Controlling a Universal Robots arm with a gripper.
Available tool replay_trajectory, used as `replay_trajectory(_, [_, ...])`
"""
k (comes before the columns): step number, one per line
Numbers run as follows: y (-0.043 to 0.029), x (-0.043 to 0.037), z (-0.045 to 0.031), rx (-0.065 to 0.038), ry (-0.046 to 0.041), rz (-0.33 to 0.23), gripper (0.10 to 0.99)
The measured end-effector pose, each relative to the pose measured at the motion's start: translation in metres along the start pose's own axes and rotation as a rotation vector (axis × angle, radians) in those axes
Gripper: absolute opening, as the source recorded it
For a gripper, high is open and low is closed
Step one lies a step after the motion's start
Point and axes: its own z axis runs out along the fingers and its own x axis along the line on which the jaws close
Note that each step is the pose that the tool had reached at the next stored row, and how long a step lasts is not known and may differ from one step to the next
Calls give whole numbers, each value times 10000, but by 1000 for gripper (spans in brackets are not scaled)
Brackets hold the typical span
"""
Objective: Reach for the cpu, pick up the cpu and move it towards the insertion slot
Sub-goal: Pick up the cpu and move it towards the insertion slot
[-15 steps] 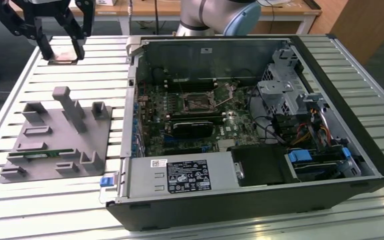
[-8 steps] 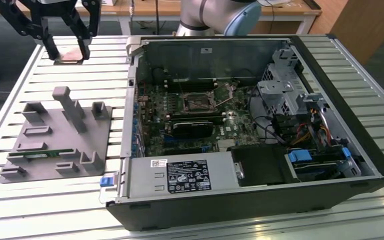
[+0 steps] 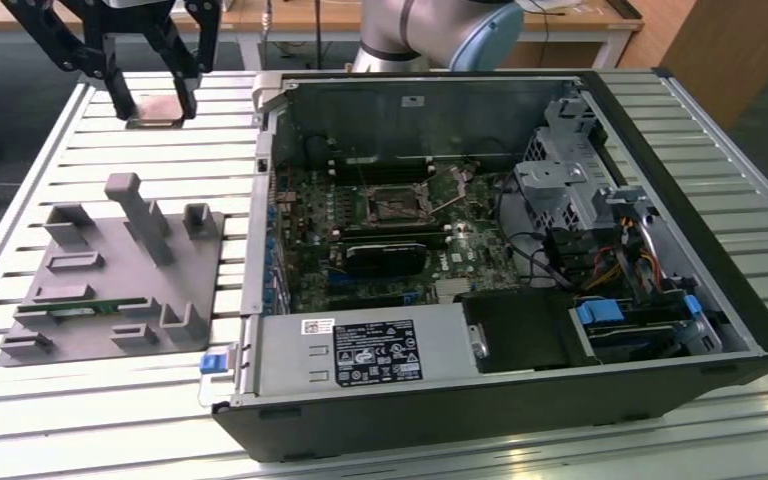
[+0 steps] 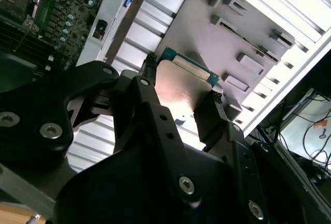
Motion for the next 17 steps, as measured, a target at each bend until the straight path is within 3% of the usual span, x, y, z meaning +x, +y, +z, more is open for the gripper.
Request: replay_trajectory(17, [11, -384, -12, 0, 0, -1, 541])
